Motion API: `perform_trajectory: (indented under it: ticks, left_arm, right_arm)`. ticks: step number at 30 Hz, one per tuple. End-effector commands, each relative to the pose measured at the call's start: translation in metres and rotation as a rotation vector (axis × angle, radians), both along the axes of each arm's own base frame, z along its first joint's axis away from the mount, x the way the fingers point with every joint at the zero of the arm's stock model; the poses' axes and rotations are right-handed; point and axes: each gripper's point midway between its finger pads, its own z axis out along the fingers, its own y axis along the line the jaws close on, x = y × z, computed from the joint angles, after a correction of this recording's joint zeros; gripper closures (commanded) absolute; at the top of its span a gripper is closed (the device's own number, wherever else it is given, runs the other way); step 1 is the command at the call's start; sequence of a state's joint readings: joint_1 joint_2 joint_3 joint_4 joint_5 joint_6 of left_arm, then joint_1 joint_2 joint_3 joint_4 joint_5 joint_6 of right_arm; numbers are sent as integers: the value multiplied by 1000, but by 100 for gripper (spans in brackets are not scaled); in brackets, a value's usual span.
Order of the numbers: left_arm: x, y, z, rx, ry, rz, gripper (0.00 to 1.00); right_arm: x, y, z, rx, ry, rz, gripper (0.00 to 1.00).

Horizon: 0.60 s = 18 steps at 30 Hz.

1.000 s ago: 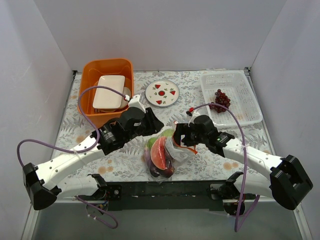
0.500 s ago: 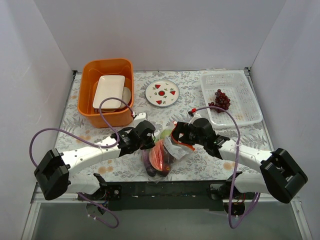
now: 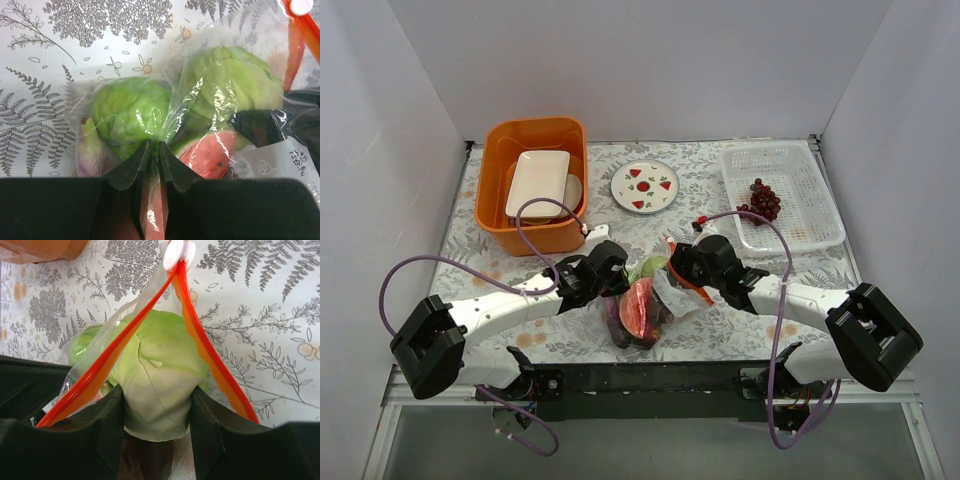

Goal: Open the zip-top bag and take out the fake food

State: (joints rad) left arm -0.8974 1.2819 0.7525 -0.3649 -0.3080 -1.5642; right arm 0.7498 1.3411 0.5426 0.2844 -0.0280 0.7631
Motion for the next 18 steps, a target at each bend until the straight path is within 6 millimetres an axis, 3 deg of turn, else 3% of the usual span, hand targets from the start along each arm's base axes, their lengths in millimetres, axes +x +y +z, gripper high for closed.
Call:
perform_trajectory:
  ticks: [1,11,18]
  left_arm:
    - [-3,32,-35,104,64,47,89]
    - [9,45,-53,108,98,91,90]
    - [15,44,-56,104,110,86,91]
  right_arm:
    - [11,-5,33,-18,-103,-26,54]
    - [-5,-17,66,-48,-132,26,65]
    - [-17,-29,83,-104,-137,68,70]
